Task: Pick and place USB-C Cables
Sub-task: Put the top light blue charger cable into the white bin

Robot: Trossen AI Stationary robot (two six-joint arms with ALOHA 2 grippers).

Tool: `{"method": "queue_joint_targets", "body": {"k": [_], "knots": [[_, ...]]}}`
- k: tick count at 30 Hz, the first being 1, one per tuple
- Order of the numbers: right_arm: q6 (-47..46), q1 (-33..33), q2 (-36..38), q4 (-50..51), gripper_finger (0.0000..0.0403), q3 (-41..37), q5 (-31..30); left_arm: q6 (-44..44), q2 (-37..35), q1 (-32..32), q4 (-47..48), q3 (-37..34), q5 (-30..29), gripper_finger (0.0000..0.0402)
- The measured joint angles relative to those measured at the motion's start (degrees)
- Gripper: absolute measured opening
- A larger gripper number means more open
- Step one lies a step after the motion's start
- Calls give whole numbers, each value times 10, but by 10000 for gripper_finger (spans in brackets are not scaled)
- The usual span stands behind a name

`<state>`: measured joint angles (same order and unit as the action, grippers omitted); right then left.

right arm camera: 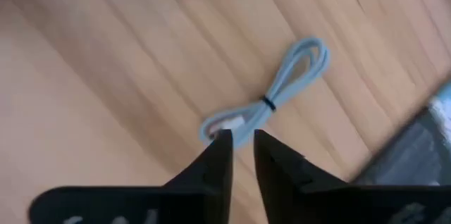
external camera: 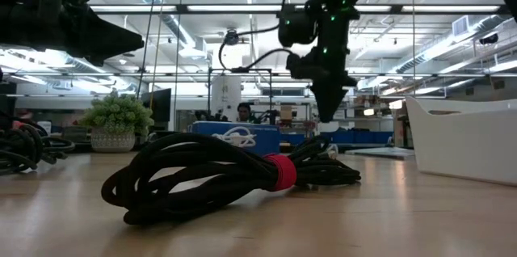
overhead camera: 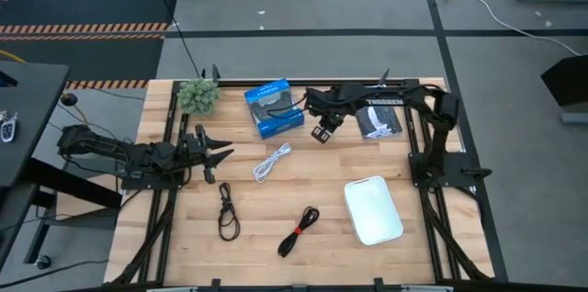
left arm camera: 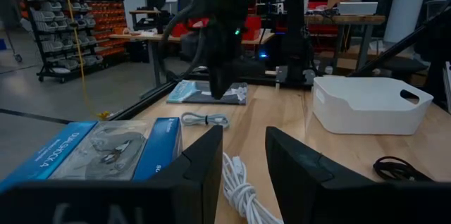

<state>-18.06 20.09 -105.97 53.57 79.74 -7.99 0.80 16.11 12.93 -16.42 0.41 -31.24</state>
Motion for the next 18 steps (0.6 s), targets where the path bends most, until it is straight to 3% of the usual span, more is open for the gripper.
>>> {"method": "queue_joint_targets", "body": {"k": [10, 18], "knots": [[1, 51, -81, -14, 146, 0, 2, 0, 0, 0, 0, 0, 0, 117], [15, 71, -84, -24, 140, 0, 8, 0, 0, 0, 0, 0, 0, 117]]}}
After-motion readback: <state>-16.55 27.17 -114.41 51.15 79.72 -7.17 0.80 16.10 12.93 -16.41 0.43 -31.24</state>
